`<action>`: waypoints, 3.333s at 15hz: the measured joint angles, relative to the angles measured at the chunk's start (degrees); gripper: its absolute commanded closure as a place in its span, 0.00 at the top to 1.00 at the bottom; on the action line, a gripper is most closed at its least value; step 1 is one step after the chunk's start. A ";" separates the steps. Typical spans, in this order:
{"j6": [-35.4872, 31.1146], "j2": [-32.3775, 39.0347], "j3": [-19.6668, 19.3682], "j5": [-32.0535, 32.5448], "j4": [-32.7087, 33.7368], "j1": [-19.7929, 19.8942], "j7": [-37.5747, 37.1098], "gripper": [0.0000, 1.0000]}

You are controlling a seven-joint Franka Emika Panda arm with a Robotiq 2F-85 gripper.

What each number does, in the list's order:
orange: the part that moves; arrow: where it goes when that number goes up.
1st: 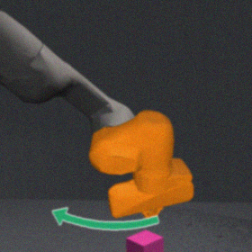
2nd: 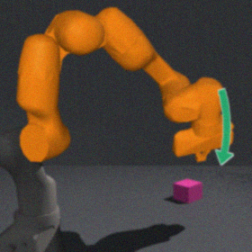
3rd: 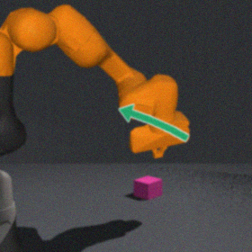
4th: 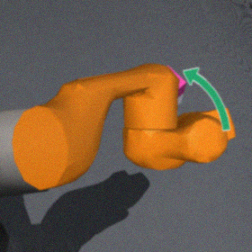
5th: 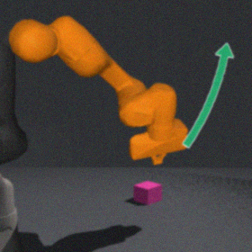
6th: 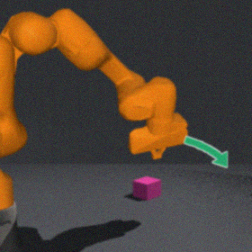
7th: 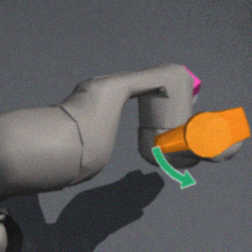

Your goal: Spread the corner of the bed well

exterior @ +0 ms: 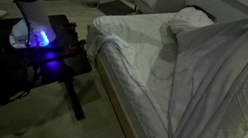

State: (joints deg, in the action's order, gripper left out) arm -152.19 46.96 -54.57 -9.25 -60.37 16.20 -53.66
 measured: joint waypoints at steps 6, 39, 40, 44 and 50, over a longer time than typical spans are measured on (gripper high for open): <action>4.50 -5.33 11.72 -0.89 8.36 3.23 12.36 1.00; 22.56 -56.15 39.74 24.85 -72.52 -4.67 29.66 1.00; 20.13 -56.15 40.54 24.93 -74.07 -4.58 28.44 1.00; 8.20 -55.94 43.67 29.50 -79.86 -3.90 20.90 1.00; 2.11 -53.14 46.85 33.09 -82.82 -3.23 11.27 1.00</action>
State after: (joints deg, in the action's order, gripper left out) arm -150.08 -6.17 -7.72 23.84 -143.18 12.98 -42.39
